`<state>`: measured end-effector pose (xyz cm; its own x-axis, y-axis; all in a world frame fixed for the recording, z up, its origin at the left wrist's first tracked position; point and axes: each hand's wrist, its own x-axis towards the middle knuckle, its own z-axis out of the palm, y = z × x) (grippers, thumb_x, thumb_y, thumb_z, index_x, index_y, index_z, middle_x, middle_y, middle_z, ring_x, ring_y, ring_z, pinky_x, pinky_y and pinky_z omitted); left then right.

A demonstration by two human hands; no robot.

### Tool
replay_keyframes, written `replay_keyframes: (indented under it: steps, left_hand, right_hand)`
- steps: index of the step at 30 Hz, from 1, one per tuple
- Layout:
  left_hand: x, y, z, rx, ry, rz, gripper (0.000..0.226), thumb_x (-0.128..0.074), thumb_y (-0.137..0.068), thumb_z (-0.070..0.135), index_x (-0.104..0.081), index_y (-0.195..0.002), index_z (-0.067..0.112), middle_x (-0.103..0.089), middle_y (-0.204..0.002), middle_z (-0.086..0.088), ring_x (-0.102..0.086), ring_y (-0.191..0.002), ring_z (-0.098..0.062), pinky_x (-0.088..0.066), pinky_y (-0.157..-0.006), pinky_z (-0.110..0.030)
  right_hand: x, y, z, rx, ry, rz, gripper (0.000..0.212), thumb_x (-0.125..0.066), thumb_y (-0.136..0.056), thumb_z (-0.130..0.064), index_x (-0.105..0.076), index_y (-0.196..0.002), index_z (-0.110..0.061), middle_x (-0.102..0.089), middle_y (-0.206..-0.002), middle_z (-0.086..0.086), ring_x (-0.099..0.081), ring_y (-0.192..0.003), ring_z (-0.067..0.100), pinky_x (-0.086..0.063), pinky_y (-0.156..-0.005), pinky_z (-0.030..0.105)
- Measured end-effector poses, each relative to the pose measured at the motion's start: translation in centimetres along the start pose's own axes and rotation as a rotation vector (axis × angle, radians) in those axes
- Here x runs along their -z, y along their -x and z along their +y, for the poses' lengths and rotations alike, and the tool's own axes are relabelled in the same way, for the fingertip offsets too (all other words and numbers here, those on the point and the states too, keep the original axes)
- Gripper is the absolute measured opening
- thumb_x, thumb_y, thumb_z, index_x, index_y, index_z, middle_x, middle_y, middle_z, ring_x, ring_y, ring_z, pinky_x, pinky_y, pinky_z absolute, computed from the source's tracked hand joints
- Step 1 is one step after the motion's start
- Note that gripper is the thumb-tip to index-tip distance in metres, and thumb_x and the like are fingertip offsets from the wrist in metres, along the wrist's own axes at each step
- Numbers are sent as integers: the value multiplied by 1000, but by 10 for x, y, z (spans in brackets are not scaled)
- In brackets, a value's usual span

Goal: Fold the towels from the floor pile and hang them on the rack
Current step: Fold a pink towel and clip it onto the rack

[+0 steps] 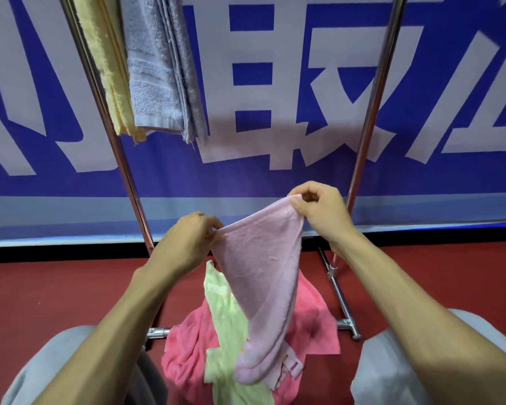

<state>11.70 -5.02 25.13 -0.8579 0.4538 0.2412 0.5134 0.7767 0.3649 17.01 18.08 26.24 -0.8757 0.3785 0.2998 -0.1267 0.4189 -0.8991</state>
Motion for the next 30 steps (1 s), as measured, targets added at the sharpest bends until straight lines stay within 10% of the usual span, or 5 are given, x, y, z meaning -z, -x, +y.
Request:
replay_keyframes:
  steps: [14, 30]
  left_hand:
    - [-1, 6, 5, 96, -58, -147, 20, -74, -74, 27, -62, -59, 25, -70, -73, -3, -66, -70, -21, -48, -54, -27]
    - [7, 9, 13, 124, 81, -93, 8, -70, -79, 19, -77, -83, 20, -63, -59, 0, -52, -57, -13, -36, -47, -17]
  right_hand:
    - [-5, 4, 1, 72, 326, 31, 17, -62, -80, -7, -70, -76, -21, -61, -63, -15, -53, -59, -2, -37, -56, 2]
    - [-1, 0, 3, 21, 160, 55, 16, -64, -79, -10, -73, -79, -24, -68, -76, -7, -59, -71, 4, -43, -65, 14]
